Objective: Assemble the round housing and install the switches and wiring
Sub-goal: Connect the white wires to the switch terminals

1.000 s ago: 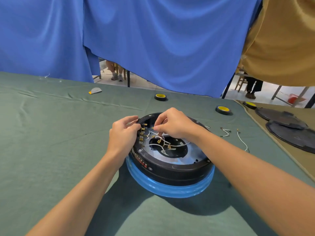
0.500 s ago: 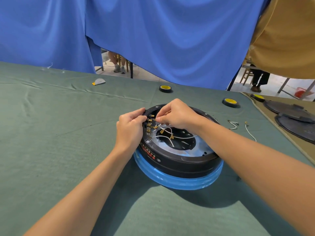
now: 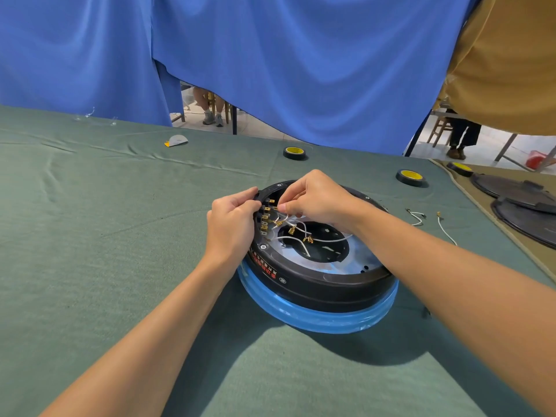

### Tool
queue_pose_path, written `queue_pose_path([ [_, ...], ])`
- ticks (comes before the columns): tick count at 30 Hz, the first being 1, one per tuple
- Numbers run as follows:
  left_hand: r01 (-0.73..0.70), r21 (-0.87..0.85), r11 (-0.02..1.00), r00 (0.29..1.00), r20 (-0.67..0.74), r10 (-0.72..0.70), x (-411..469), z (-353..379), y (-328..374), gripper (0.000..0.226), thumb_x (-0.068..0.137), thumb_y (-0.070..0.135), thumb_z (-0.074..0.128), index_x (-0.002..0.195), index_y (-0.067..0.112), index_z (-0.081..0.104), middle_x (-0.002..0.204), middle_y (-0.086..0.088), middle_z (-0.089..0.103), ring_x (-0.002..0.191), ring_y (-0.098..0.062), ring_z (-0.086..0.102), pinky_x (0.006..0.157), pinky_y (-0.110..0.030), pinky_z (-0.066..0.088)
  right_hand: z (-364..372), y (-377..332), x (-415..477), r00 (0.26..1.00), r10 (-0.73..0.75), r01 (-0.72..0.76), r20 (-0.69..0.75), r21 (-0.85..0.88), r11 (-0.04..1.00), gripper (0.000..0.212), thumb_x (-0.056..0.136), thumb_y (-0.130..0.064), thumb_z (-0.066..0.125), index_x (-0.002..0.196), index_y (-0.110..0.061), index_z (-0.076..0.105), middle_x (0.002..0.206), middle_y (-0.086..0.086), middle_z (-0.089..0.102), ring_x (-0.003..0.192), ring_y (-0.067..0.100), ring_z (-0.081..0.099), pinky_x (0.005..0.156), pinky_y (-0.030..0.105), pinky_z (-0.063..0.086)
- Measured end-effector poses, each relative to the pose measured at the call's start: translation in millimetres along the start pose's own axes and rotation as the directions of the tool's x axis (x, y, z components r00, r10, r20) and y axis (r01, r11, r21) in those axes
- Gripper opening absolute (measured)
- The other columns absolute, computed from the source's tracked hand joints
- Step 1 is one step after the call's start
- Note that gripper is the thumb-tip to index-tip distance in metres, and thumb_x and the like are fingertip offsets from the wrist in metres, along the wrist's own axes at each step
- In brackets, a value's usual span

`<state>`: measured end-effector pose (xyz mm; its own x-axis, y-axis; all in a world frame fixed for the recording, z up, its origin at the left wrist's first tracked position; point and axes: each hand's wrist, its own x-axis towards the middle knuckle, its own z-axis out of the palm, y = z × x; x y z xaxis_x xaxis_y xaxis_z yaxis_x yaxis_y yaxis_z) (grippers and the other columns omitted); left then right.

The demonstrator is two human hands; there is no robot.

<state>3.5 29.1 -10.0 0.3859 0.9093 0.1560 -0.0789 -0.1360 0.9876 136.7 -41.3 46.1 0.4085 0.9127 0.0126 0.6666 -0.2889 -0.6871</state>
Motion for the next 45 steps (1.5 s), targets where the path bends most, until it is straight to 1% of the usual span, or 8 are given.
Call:
queue_pose_path([
  [8, -0.003, 0.008, 1.0, 1.0, 0.003, 0.003, 0, 0, 0, 0.035, 0.087, 0.008, 0.058, 0.12, 0.009, 0.068, 0.12, -0.006, 0.069, 0.116, -0.019, 0.062, 0.106, -0.041, 0.045, -1, 2, 4, 0.999, 0.031, -0.033, 0.022, 0.076, 0.997, 0.011, 0.086, -0.011, 0.071, 0.08, -0.017, 0.077, 0.086, 0.001, 0.073, 0.093, 0.02, 0.066, 0.091, 0.042, 0.055],
  [13, 0.003, 0.005, 1.0, 1.0, 0.008, -0.003, 1, 0, 0, 0.035, 0.087, 0.007, 0.058, 0.121, 0.008, 0.067, 0.12, -0.006, 0.069, 0.115, -0.019, 0.063, 0.105, -0.041, 0.046, 0, -1, 5, 0.996, 0.072, -0.078, 0.046, 0.138, 0.987, 0.012, 0.087, -0.006, 0.07, 0.081, -0.013, 0.076, 0.08, 0.004, 0.073, 0.078, 0.015, 0.069, 0.07, 0.025, 0.059],
  [25, 0.019, 0.018, 1.0, 1.0, 0.012, -0.02, 2, 0, 0, 0.034, 0.088, 0.007, 0.058, 0.121, 0.01, 0.068, 0.12, -0.005, 0.069, 0.114, -0.018, 0.063, 0.105, -0.04, 0.046, -2, -14, 6, 0.991, 0.108, -0.116, 0.073, 0.108, 0.987, 0.018, 0.088, 0.0, 0.067, 0.075, -0.011, 0.074, 0.056, 0.0, 0.067, 0.047, 0.008, 0.06, 0.039, 0.016, 0.043],
  [28, 0.025, 0.003, 1.0, 1.0, 0.015, -0.025, 2, 0, -1, 0.034, 0.088, 0.006, 0.058, 0.121, 0.009, 0.068, 0.119, -0.006, 0.069, 0.112, -0.019, 0.064, 0.104, -0.041, 0.047, -1, -12, 6, 0.991, 0.117, -0.125, 0.071, 0.122, 0.985, 0.014, 0.088, -0.003, 0.068, 0.079, -0.012, 0.074, 0.075, 0.005, 0.071, 0.072, 0.015, 0.067, 0.065, 0.029, 0.059],
  [30, 0.032, -0.018, 0.999, 0.999, 0.014, -0.032, 1, 0, -1, 0.034, 0.088, 0.006, 0.058, 0.12, 0.008, 0.068, 0.117, -0.006, 0.07, 0.112, -0.02, 0.064, 0.104, -0.041, 0.047, -1, -12, 3, 0.993, 0.097, -0.104, 0.067, 0.112, 0.988, 0.009, 0.088, -0.007, 0.068, 0.085, -0.013, 0.074, 0.087, 0.006, 0.071, 0.087, 0.02, 0.068, 0.082, 0.035, 0.059],
  [35, 0.039, -0.035, 0.999, 0.999, 0.002, -0.039, -1, 0, -1, 0.034, 0.087, 0.007, 0.059, 0.12, 0.008, 0.068, 0.117, -0.008, 0.07, 0.111, -0.021, 0.065, 0.103, -0.042, 0.048, -6, -9, -9, 0.989, -0.123, 0.096, -0.078, -0.292, 0.952, 0.006, 0.088, -0.022, 0.069, 0.086, -0.023, 0.075, 0.084, -0.01, 0.068, 0.095, 0.016, 0.06, 0.093, 0.043, 0.043],
  [40, 0.035, -0.038, 0.999, 0.999, -0.006, -0.035, -4, 1, 3, 0.041, 0.077, 0.017, 0.06, 0.116, 0.009, 0.07, 0.113, -0.006, 0.072, 0.109, -0.02, 0.066, 0.103, -0.043, 0.048, -17, 0, -25, 0.965, -0.26, 0.254, 0.023, -0.314, 0.915, 0.006, 0.088, -0.026, 0.071, 0.087, -0.023, 0.077, 0.069, -0.018, 0.06, 0.066, -0.005, 0.056, 0.058, 0.007, 0.04],
  [45, 0.041, -0.043, 0.998, 0.999, -0.004, -0.042, -5, 1, 4, 0.048, 0.07, 0.022, 0.06, 0.116, 0.009, 0.071, 0.114, -0.008, 0.071, 0.111, -0.023, 0.065, 0.104, -0.044, 0.047, -6, -1, -21, 0.969, -0.236, 0.247, 0.071, -0.254, 0.935, 0.009, 0.087, -0.031, 0.071, 0.092, -0.027, 0.076, 0.077, -0.012, 0.067, 0.071, 0.001, 0.06, 0.049, 0.004, 0.038],
])
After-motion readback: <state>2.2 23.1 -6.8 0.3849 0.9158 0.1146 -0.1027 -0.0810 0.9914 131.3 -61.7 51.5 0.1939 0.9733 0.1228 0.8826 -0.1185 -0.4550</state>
